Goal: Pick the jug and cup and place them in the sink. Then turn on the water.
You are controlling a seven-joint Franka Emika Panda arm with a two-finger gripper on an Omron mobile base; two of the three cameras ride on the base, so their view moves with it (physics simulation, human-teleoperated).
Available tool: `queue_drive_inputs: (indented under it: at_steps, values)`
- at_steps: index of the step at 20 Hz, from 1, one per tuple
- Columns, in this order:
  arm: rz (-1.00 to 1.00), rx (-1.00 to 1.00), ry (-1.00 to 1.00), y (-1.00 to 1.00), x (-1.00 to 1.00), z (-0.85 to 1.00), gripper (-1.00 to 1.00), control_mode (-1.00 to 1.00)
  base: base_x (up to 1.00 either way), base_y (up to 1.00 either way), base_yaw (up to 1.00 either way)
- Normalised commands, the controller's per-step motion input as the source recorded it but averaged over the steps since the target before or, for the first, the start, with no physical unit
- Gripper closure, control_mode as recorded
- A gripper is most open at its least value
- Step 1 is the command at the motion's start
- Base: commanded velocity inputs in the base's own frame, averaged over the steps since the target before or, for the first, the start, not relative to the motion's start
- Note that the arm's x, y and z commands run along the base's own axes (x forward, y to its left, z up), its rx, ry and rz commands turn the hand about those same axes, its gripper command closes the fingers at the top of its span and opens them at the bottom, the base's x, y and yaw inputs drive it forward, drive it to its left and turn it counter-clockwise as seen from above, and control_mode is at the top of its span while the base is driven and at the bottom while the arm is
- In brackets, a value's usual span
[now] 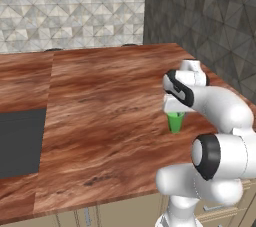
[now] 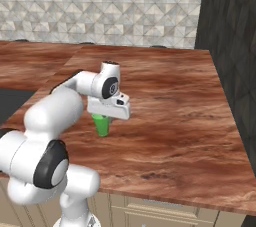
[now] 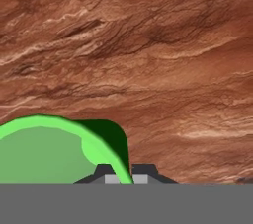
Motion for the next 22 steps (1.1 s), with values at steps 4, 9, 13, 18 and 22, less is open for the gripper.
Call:
queue_drive_inputs:
  at_steps: [4,9,13,18,22]
  values:
    - [0.00,0.00,0.00,0.00,-0.22,0.04,1.00,-1.00,0.00,0.00,0.00]
    - [0.00,0.00,0.00,-0.08,-0.49,0.03,1.00,-1.00,0.00,0.00,0.00]
    - [0.00,0.00,0.00,-0.05,-0.35,0.19,1.00,-1.00,0.00,0.00,0.00]
    - [0.00,0.00,0.00,0.00,-0.17,0.17,1.00,-1.00,0.00,0.00,0.00]
    - [0.00,0.00,0.00,0.00,0.00,0.03,1.00,-1.00,0.00,0.00,0.00]
